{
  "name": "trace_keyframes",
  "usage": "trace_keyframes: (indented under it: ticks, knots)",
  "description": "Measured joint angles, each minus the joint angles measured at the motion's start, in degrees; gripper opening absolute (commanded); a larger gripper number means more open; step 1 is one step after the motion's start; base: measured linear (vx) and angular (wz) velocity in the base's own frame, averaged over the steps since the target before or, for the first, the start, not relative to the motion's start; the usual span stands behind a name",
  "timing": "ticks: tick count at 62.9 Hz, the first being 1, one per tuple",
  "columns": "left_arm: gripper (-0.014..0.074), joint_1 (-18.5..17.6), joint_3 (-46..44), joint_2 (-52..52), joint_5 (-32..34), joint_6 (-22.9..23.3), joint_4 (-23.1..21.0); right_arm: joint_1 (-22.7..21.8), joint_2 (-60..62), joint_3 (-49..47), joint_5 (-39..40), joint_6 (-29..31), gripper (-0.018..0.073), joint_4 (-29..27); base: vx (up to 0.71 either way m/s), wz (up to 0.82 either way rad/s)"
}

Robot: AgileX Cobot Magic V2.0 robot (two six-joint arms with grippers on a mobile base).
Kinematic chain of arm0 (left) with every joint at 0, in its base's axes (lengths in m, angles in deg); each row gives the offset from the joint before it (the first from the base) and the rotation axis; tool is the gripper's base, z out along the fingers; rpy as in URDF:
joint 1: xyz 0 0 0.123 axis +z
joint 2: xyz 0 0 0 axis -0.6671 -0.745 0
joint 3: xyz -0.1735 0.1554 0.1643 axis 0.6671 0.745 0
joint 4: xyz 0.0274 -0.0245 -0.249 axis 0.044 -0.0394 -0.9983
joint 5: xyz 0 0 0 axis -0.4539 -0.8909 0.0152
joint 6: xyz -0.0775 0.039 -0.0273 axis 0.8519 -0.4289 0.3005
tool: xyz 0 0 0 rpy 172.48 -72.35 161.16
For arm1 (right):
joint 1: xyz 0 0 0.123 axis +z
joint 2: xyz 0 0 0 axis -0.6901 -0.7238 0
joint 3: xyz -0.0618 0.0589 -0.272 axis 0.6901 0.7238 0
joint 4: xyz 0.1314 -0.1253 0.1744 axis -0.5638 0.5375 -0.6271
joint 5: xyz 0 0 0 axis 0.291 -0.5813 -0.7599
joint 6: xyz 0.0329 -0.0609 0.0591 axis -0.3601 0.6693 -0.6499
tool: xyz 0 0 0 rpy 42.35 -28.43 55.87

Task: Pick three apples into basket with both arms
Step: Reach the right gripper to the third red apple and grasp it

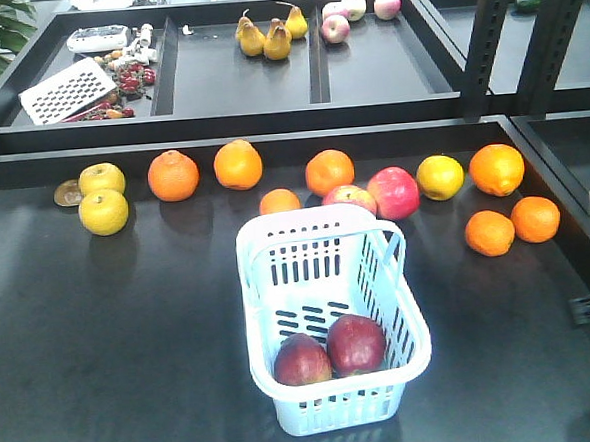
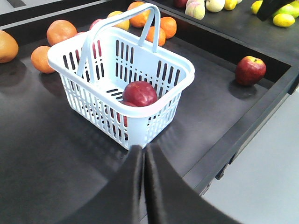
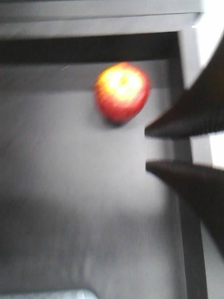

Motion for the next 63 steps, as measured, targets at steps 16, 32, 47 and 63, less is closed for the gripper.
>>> trace_keyframes:
  ticks: [16,32,47,63]
  knots:
    - [-0.0006,0.0,0.0,0.0,0.0,0.0,0.0,-15.8,-9.6,0.0,2.3,5.0,0.0707,-3.7,0.0,0.0]
    - [-0.0006,0.0,0.0,0.0,0.0,0.0,0.0,-17.1,-19.0,0.0,5.8,5.7,0.0701,-3.6,0.0,0.0]
    - [-0.0006,0.0,0.0,0.0,0.0,0.0,0.0,-17.1,-23.8,-0.1,8.1,5.9,0.0655,-3.6,0.0,0.0]
    - [-0.0006,0.0,0.0,0.0,0.0,0.0,0.0,-17.1,-27.6,-0.3,11.8,6.0,0.0643,-2.5,0.0,0.0]
